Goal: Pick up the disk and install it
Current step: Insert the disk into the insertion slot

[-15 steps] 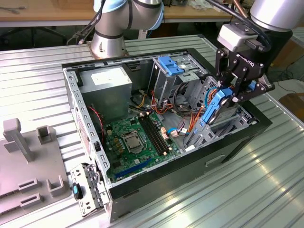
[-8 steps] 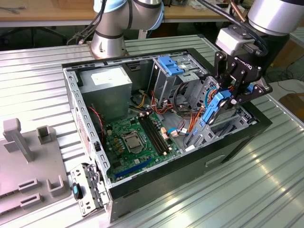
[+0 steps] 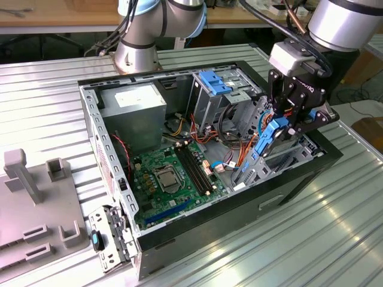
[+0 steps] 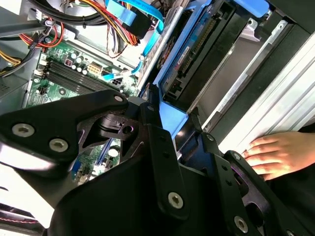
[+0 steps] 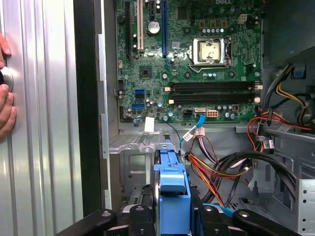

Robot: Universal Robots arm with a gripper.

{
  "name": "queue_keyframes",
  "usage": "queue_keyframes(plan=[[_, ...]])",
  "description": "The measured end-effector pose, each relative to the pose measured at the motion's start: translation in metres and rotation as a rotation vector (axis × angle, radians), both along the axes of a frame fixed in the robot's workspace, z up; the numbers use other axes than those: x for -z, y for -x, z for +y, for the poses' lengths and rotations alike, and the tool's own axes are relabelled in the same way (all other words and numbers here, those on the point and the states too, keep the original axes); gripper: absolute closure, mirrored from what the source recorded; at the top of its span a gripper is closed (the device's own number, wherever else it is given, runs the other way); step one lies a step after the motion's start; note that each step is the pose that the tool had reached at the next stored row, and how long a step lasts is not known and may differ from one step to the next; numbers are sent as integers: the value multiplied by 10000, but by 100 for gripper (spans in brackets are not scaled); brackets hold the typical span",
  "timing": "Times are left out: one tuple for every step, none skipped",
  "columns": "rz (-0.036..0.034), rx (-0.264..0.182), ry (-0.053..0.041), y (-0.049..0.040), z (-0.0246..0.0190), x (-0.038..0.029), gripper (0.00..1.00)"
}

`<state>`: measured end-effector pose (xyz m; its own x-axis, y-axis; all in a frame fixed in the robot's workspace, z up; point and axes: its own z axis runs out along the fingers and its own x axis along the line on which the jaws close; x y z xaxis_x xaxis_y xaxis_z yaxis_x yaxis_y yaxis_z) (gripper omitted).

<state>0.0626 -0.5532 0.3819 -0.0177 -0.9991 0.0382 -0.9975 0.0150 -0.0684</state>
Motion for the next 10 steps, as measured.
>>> queue_keyframes(plan=[[0,0,-1,0,0,13,63],[0,-1,0,-1,0,24,63],[0,0,0,0,0,32,63],[0,0,-1,0,0,40,63],[0,0,0,0,0,48,63],[0,0,0,0,0,55,63],[0,0,-1,0,0,66,63],[0,0,-1,-1,0,76,63],[0,0,0,-1,0,82,63],[0,0,0,0,0,94,63]])
